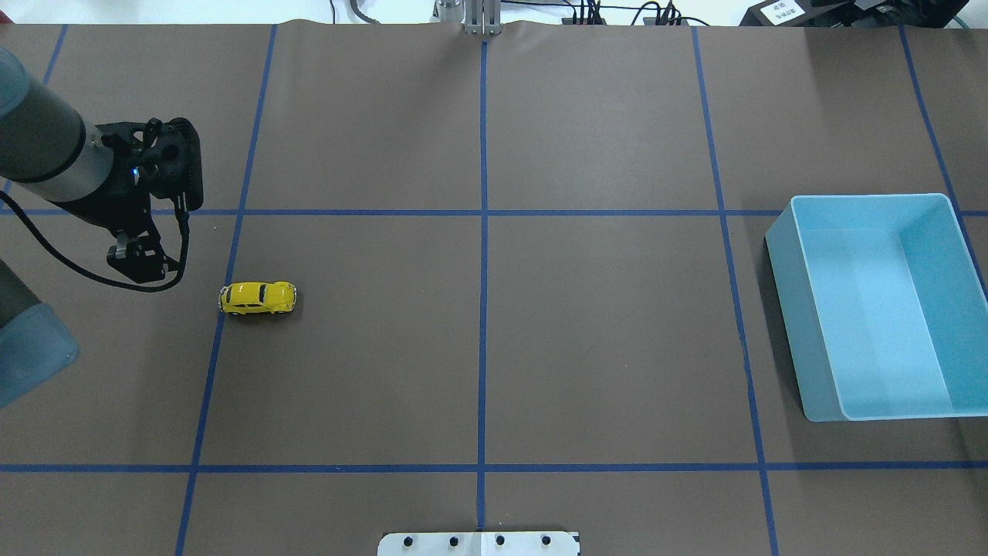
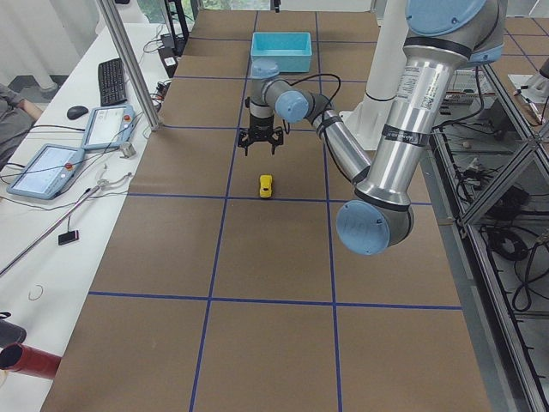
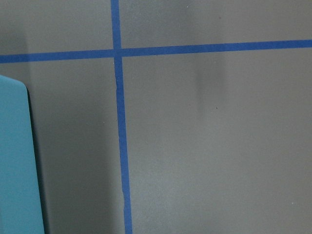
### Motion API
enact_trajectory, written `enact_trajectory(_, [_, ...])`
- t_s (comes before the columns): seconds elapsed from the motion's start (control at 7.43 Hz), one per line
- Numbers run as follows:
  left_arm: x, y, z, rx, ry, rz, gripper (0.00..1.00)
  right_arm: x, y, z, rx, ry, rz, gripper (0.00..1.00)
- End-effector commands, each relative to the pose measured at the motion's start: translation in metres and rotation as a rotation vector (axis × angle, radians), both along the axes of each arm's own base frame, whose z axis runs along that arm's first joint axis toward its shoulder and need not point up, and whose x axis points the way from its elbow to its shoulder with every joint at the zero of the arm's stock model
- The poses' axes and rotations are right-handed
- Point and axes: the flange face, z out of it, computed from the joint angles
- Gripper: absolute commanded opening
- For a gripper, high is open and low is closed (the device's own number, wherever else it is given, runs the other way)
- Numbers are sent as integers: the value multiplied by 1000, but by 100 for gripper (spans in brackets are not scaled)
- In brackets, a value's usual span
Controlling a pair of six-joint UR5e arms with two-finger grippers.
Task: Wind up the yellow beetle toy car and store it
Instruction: 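Reach the left gripper down over the yellow beetle toy car, then close the left gripper on the car and press it onto the table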
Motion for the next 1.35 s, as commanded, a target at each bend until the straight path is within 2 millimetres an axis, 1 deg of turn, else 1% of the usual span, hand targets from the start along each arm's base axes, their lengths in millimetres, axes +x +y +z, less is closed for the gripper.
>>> enact_trajectory(0.0, [22,-15,-10,32,23,21,100,0,0,0,0,-1,1,100])
enact_trajectory(0.13, [37,-21,1,16,7,43,100,0,-1,0,1,0,0,100])
enact_trajectory(0.27, [53,-15,5,22,13,68,100,0,0,0,-1,-1,0,100])
enact_trajectory(0.4, [61,-15,14,1,5,83,100,0,0,0,-1,-1,0,100])
enact_trajectory(0.54, [74,-14,24,-25,10,112,100,0,0,0,-1,-1,0,100])
enact_trajectory(0.67, [85,-16,33,-14,22,122,100,0,-1,0,1,-1,0,100])
enact_trajectory(0.94, [100,-26,58,-15,36,133,100,0,0,0,-1,-1,0,100])
enact_trajectory(1.08, [106,-24,64,-14,38,142,100,0,3,3,-6,-1,-2,100])
enact_trajectory(1.21, [111,-21,67,-23,35,145,100,0,2,2,-2,-1,-2,100])
